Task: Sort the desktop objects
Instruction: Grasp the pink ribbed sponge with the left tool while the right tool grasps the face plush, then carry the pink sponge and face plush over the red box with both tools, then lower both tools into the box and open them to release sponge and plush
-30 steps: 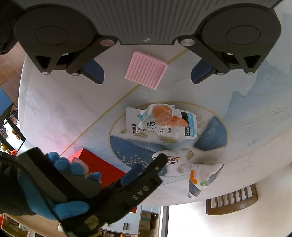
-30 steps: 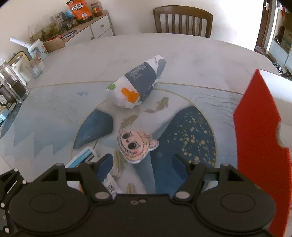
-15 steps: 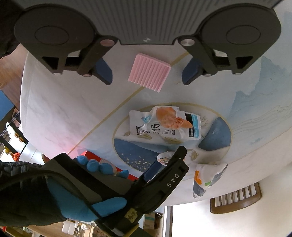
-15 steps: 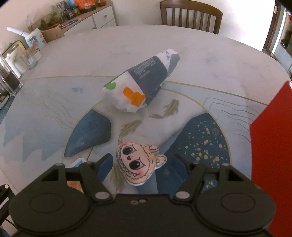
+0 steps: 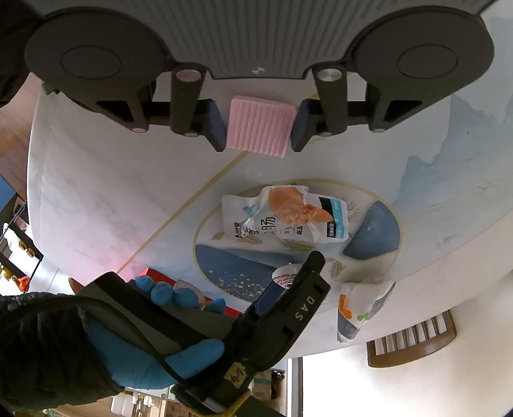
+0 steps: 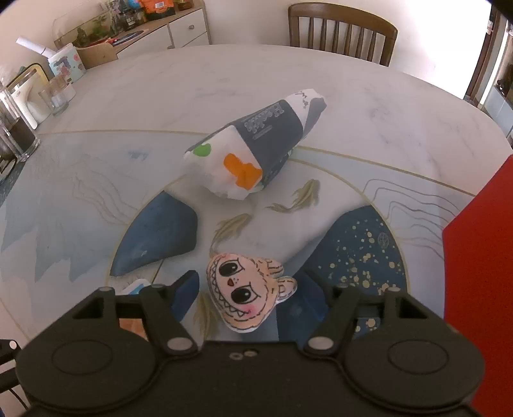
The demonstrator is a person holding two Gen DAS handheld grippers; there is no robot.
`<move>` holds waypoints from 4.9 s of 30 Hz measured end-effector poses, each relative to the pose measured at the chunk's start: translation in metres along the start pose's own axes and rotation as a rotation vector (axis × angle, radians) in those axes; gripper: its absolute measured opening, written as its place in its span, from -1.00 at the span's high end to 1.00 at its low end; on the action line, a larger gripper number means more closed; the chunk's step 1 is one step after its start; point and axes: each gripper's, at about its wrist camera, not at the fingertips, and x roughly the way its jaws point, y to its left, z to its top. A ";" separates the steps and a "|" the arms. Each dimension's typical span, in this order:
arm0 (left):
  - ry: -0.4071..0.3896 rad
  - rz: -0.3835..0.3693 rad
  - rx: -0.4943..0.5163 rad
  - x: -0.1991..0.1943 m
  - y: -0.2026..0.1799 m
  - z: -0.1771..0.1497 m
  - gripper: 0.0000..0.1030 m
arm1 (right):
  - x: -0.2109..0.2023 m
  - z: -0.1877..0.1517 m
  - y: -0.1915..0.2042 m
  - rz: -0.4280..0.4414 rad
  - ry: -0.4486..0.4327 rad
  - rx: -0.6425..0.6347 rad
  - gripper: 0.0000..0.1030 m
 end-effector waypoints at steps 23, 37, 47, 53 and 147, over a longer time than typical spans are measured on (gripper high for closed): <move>-0.071 0.031 -0.044 -0.026 -0.006 0.021 0.20 | -0.061 -0.023 0.006 0.049 -0.044 -0.033 0.04; -0.157 0.046 -0.052 -0.054 -0.029 0.067 0.20 | -0.138 -0.049 -0.013 0.073 -0.100 -0.013 0.04; -0.223 0.043 -0.037 -0.068 -0.050 0.114 0.20 | -0.188 -0.062 -0.045 0.065 -0.157 0.026 0.04; -0.249 0.039 -0.016 -0.069 -0.064 0.142 0.20 | -0.216 -0.069 -0.074 0.038 -0.197 0.059 0.04; 0.259 0.037 0.194 0.216 -0.167 0.305 -0.36 | -0.143 -0.113 -0.248 -0.031 -0.060 0.128 -0.19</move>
